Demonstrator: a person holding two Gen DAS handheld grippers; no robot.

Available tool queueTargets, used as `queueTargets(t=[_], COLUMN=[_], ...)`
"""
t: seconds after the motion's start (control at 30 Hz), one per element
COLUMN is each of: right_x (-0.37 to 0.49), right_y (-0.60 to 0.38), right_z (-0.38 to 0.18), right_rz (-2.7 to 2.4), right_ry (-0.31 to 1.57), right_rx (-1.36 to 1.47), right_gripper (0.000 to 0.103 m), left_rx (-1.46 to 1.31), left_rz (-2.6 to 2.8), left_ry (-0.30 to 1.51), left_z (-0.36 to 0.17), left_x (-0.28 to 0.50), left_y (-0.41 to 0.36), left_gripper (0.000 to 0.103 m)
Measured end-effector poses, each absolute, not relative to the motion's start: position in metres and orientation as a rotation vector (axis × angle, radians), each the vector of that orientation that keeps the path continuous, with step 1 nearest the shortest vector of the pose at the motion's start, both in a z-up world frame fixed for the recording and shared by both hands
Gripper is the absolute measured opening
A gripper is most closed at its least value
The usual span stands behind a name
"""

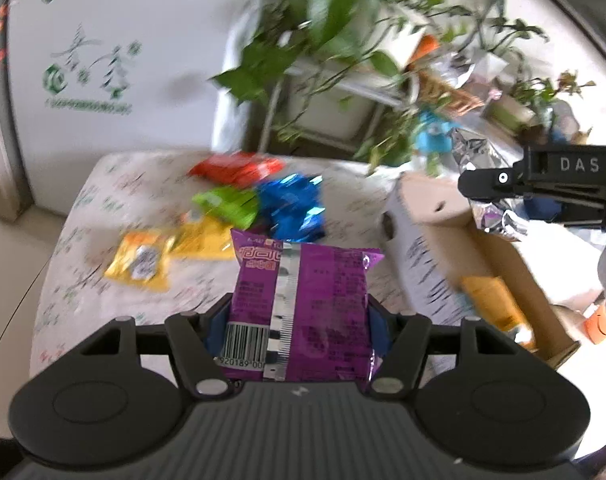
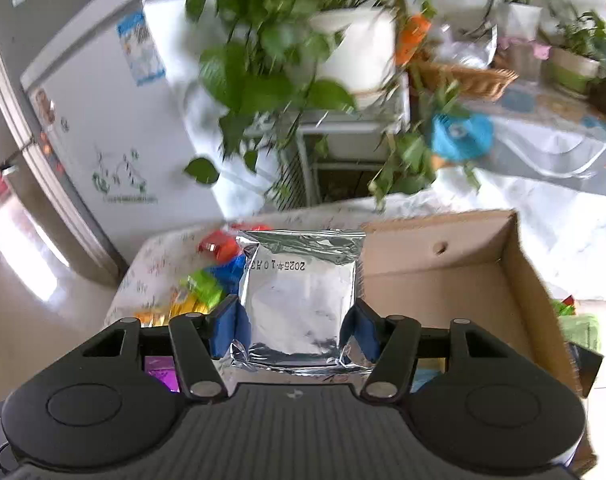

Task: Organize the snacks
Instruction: 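Lift purple bag in left tool while right tool carries silver packet over box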

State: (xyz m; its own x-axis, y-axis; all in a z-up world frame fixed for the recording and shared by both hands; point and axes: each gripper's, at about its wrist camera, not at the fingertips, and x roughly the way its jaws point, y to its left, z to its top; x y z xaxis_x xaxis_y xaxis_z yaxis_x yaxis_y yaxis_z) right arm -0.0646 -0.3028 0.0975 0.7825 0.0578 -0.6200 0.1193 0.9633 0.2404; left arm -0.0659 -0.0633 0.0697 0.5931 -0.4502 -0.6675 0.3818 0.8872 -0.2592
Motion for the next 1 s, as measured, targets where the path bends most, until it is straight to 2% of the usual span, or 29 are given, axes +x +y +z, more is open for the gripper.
queueTargets(t=[0.53,1.0], right_x=[-0.102,-0.111], right_y=[-0.363,-0.403], right_z=[0.102,0.100], right_rz=[-0.111,-0.182], right_ry=[0.615,0.588], right_rx=[0.375,0.489], right_gripper=[0.066,0.066], left_rx=[-0.065,-0.045], left_rz=[-0.641,-0.714], left_ry=[0.752,0.776], left_z=[0.101,0.098], left_x=[-0.079,-0.083], left_y=[-0.142,-0.204], left_gripper=[0.065,0.065])
